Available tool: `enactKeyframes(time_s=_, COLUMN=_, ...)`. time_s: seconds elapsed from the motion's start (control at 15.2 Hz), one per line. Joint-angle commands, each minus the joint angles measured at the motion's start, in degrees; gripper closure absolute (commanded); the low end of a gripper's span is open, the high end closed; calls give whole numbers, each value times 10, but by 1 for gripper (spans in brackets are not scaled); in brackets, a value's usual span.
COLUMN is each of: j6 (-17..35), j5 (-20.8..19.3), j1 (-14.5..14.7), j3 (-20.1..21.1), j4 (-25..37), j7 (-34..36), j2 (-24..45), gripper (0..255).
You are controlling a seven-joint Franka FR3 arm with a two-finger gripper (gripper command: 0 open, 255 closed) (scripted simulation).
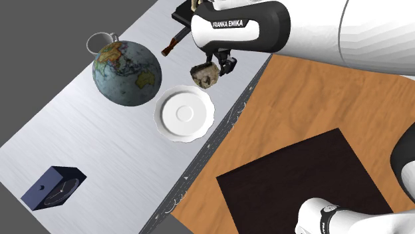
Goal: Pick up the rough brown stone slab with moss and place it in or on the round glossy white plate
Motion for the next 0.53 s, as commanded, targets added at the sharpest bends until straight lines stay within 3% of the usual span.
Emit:
enactKeyframes(time_s=0.0, j6=0, j5=0, j1=0, j3=0, j4=0, j7=0, j2=0, gripper=255)
enactKeyframes(time_s=0.46, j6=-40, j5=-11, j1=3, j3=-5, j4=9, j7=12, j2=-32, gripper=255)
